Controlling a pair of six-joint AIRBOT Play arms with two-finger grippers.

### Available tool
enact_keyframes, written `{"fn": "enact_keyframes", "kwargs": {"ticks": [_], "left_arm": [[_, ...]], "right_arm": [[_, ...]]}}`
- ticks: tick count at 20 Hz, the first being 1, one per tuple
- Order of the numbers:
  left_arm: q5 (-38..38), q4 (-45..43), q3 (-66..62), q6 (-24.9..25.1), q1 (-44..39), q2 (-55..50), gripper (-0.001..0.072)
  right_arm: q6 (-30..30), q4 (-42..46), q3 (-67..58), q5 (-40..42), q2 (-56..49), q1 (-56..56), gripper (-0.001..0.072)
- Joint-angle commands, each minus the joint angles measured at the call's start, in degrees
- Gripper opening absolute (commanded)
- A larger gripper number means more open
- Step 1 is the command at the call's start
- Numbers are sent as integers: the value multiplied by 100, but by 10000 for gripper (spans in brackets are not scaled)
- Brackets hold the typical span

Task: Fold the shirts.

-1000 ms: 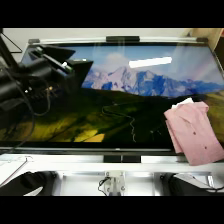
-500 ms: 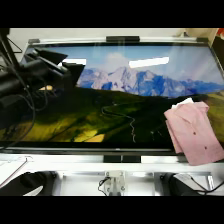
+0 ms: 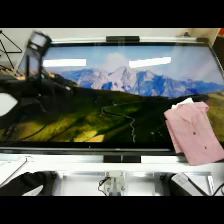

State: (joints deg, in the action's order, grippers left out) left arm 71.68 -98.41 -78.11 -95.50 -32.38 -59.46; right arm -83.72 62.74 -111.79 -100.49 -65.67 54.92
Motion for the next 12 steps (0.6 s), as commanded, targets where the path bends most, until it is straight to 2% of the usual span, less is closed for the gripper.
{"fn": "enact_keyframes", "kwargs": {"ticks": [1,3,4,5,8,12], "left_arm": [[2013,-179,-7,-299,448,-588,629],[2374,13,-4,-304,656,-824,643],[2341,28,-4,-407,706,-887,692],[2164,26,-4,-697,715,-922,720],[1362,31,-4,-1377,710,-929,720],[1123,28,-4,-1364,710,-977,720]], "right_arm": [[31,1169,706,-352,7,-2022,687],[-63,629,1510,-402,7,-2702,687],[-166,577,1943,-334,9,-2935,687],[-197,704,2288,-271,9,-3136,687],[-197,1270,2929,81,7,-3600,688],[-195,1191,2970,323,2,-3836,688]]}}
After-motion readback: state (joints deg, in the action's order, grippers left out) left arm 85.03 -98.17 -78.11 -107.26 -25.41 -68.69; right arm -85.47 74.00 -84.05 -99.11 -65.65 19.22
